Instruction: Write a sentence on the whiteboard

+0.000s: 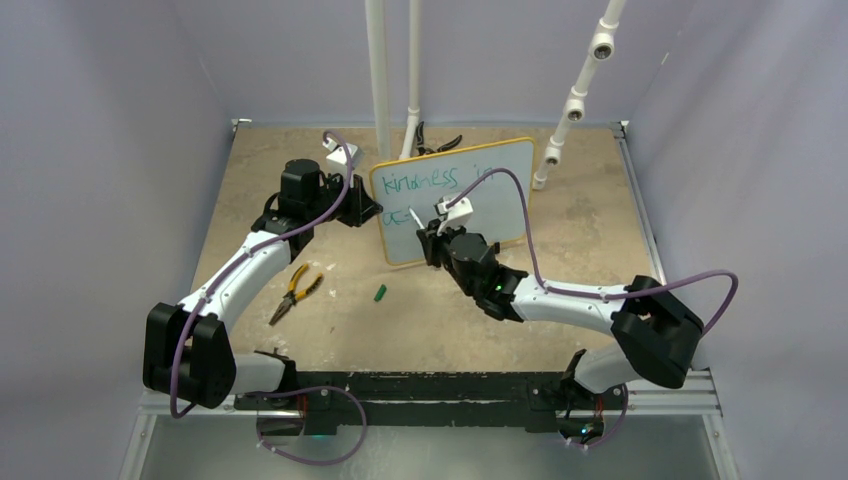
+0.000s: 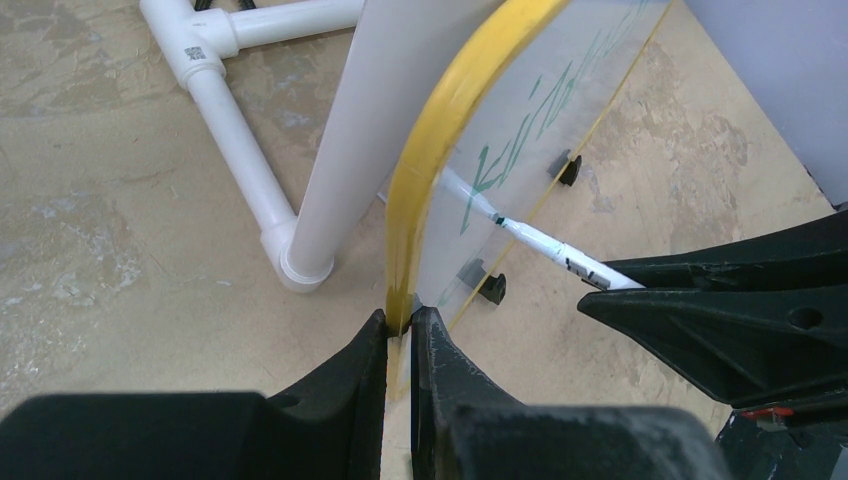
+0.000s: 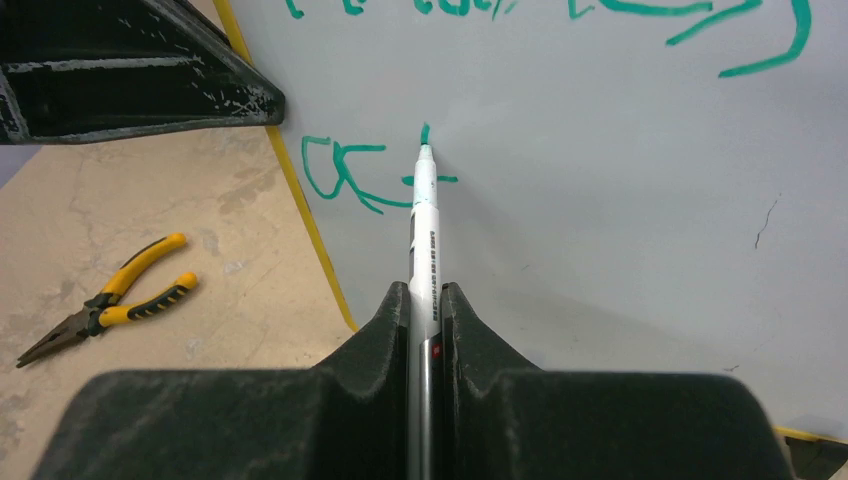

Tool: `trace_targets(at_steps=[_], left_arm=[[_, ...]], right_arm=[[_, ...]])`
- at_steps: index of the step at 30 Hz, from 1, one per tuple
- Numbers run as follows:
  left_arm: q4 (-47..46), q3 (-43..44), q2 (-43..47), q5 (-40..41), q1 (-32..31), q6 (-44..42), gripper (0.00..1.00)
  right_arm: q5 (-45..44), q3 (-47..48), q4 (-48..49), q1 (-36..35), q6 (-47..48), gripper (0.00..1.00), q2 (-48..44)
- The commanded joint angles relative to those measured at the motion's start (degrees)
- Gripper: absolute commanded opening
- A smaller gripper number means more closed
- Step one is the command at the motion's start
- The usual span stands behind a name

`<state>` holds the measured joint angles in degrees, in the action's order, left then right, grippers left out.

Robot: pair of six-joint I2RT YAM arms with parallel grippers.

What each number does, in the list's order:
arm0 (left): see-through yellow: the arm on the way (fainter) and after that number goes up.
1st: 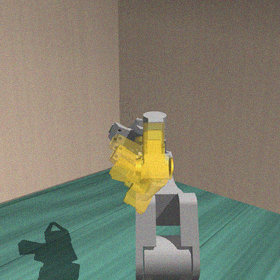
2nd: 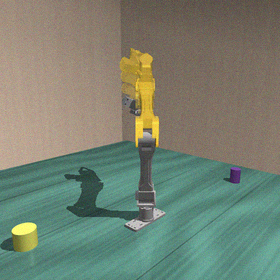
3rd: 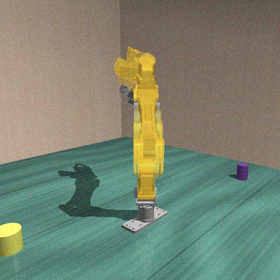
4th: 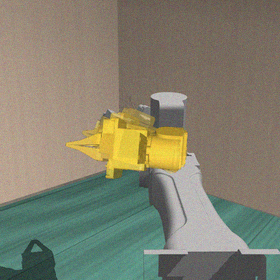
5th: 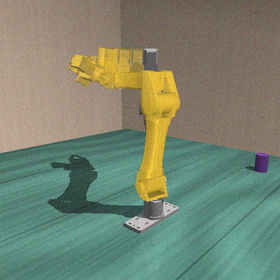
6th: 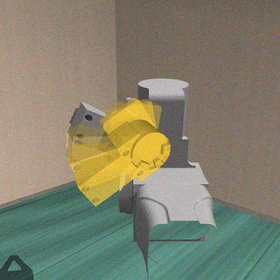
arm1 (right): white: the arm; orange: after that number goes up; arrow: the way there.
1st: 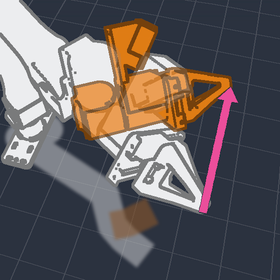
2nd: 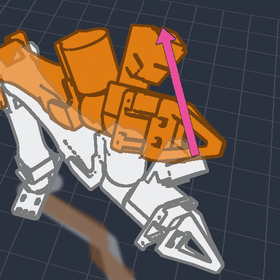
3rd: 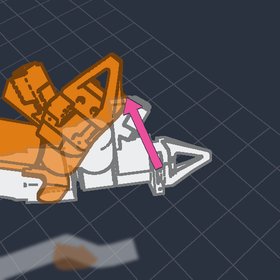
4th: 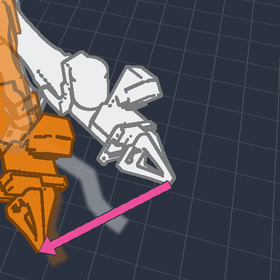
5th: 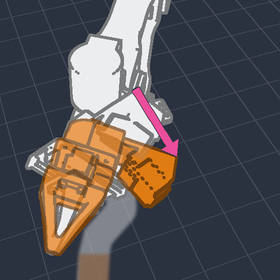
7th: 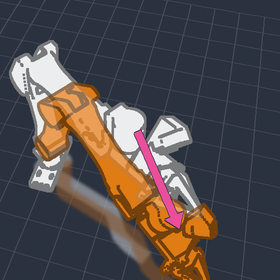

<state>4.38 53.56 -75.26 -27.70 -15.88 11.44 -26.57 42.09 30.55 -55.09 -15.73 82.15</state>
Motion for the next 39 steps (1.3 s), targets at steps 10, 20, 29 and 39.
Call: trace_targets(at_steps=[10,20,29,39], left_arm=[[-1.39,0.60,0.29,2.48,0.25,0.60,0.00],[-1.37,0.59,0.47,2.57,0.32,0.59,0.00],[-1.31,0.58,0.56,2.83,0.30,0.53,0.00],[-1.31,0.59,0.40,2.92,0.32,0.42,0.00]], right_arm=[[-0.68,-3.12,-1.47,0.07,-4.75,0.00,0.99],[-5.45,-1.88,-4.70,0.07,-5.33,0.00,-1.07],[-3.40,-4.14,-0.17,0.02,-2.59,0.00,-6.11],[-4.52,-1.62,-2.36,0.07,-2.51,0.00,-2.47]])
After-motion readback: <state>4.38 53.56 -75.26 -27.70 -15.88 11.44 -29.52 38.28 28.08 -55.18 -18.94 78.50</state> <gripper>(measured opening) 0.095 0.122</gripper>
